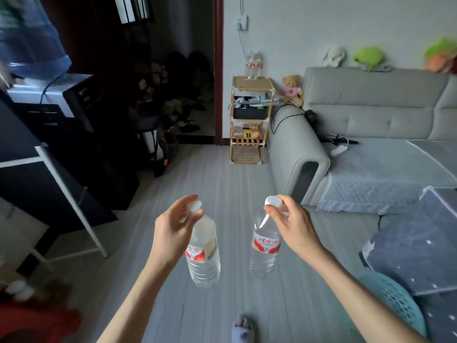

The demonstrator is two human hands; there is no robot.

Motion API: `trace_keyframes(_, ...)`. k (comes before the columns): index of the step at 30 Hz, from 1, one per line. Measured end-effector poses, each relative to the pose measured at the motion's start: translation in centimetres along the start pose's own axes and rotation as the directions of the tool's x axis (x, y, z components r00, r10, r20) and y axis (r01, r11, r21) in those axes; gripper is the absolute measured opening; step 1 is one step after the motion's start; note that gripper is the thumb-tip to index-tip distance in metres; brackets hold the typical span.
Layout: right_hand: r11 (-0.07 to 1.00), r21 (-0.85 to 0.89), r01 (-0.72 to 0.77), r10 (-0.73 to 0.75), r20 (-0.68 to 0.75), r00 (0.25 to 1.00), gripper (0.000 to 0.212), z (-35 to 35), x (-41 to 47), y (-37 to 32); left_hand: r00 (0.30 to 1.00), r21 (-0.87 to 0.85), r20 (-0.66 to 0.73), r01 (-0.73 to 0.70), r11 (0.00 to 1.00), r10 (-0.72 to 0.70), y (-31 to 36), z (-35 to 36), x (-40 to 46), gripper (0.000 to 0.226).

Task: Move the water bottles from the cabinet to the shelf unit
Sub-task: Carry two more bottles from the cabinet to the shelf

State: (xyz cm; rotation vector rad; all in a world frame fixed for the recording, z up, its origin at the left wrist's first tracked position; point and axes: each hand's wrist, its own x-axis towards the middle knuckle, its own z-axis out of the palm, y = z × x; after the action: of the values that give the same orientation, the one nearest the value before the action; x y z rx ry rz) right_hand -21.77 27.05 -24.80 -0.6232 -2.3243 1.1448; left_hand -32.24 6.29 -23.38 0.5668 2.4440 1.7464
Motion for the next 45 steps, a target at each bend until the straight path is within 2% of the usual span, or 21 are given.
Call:
trace_keyframes(11,1.0,-0.002,0.023,-0.023,0.082,0.996,0.03,-0.4,24.0,4.3,0.999,0.018,-0.03,-0.031,0.999,0.032,2.4,8.9,22.1,0.023)
trace_keyframes(16,1.0,0.004,-0.011,0.011,0.108,0.994,0.017,1.3,34.0,7.8,1.0,0.046,0.01,-0.017,0.999,0.016,0.7,13.3,32.3,0.025)
trace_keyframes(20,1.0,-0.023,-0.02,0.022,0.118,0.993,0.015,3.1,43.4,9.6,0.999,0.039,0.035,-0.012,0.999,0.01,-0.6,16.4,42.2,0.025)
trace_keyframes(26,0.998,-0.069,0.013,-0.01,0.054,0.998,0.023,4.2,58.5,10.3,0.988,0.048,0.117,-0.106,0.993,0.1,0.6,19.8,58.4,0.025)
trace_keyframes(29,0.999,-0.04,0.005,-0.005,0.007,1.0,0.019,4.3,64.9,10.7,0.978,0.043,0.152,-0.153,0.987,0.145,1.3,21.8,65.5,0.023)
trace_keyframes(36,0.998,-0.045,-0.044,0.043,-0.012,0.999,0.013,5.1,78.0,14.6,0.978,0.025,0.18,-0.111,0.994,0.104,0.2,27.1,78.1,0.031)
trace_keyframes(45,0.995,-0.104,0.0,-0.001,-0.008,1.0,0.036,5.0,97.8,20.1,0.982,0.058,0.145,-0.133,0.989,0.123,0.5,36.6,95.9,0.029)
